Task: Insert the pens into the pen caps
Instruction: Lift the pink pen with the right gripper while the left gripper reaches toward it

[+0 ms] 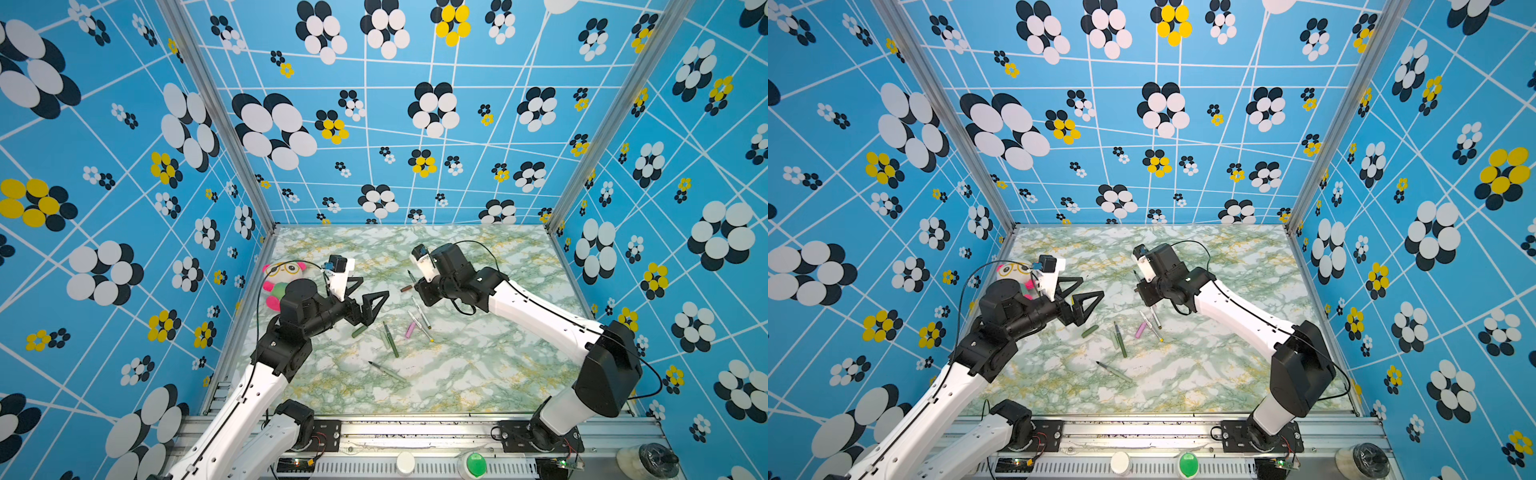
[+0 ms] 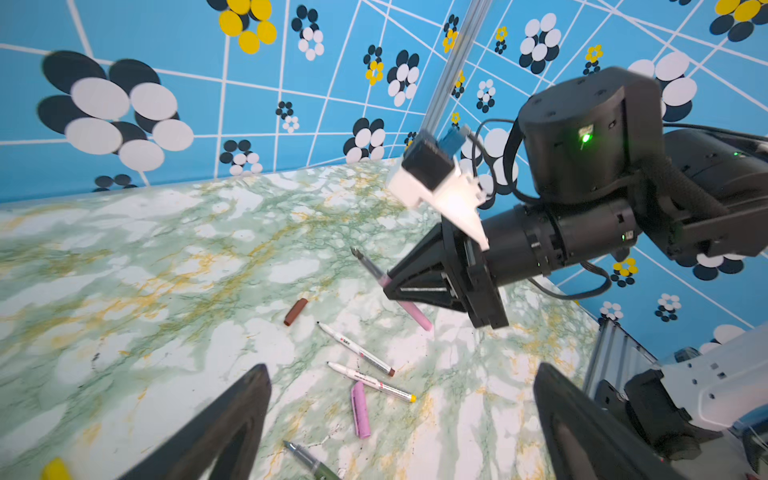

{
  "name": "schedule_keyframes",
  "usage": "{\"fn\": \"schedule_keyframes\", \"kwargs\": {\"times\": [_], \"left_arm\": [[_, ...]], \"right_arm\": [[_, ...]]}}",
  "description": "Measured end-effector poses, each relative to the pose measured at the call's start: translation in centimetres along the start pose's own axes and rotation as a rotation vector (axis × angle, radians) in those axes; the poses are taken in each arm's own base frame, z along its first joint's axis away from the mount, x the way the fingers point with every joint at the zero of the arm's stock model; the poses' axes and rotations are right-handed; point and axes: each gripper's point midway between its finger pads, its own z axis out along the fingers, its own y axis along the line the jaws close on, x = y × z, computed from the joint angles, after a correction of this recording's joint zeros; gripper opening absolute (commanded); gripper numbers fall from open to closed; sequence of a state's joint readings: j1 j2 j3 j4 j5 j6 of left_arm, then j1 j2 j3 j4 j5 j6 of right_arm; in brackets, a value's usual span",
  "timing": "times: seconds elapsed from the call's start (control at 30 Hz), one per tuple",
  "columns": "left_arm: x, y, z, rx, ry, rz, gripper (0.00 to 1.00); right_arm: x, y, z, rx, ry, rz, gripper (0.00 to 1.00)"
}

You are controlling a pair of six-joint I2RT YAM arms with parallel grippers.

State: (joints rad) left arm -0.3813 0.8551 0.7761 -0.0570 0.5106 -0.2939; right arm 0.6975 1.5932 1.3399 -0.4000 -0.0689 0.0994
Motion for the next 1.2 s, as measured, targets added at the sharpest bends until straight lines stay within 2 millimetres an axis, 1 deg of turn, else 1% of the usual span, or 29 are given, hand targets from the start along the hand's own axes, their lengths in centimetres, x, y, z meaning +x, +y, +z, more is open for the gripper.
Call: {"fn": "schedule_keyframes", "kwargs": {"times": [0.1, 0.17, 0.23, 0.4, 0.5, 0.67, 0.8, 0.93, 1.07, 1.2], "left_arm": [[0.5, -0.6, 1.2, 0.076, 0.035, -0.050, 0.99], [0.7, -1.2, 2.0, 0.138, 0.054, -0.089, 0.98], [0.8, -1.7, 2.7, 0.194, 0.073, -0.127, 0.98], [1.5, -2.8, 4.2, 0.301, 0.125, -0.198, 0.96], [1.4, -3.0, 4.5, 0.322, 0.128, -0.208, 0.95], [1.2, -2.6, 5.1, 0.311, 0.118, -0.232, 0.90], [1.3, -1.5, 5.9, 0.269, 0.110, -0.259, 0.90], [1.3, -0.6, 6.4, 0.225, 0.100, -0.283, 0.88], [1.3, 0.0, 7.0, 0.214, 0.099, -0.314, 0.81], [0.8, 0.1, 7.4, 0.219, 0.090, -0.330, 0.73]], "right_arm": [[-2.1, -0.5, -0.8, -0.045, -0.085, 0.077, 0.02], [-3.5, -0.4, -1.2, -0.091, -0.135, 0.124, 0.02], [-4.3, 0.0, -1.3, -0.139, -0.168, 0.163, 0.02], [-5.2, 1.2, -1.5, -0.268, -0.211, 0.262, 0.02], [-5.7, 1.7, -1.7, -0.333, -0.229, 0.312, 0.02], [-7.0, 2.9, -2.9, -0.420, -0.265, 0.341, 0.02], [-7.9, 3.7, -4.3, -0.469, -0.297, 0.340, 0.02], [-8.3, 4.3, -5.2, -0.512, -0.312, 0.345, 0.01], [-8.7, 4.9, -5.7, -0.555, -0.327, 0.346, 0.01], [-8.6, 5.2, -5.7, -0.582, -0.325, 0.357, 0.00]]}}
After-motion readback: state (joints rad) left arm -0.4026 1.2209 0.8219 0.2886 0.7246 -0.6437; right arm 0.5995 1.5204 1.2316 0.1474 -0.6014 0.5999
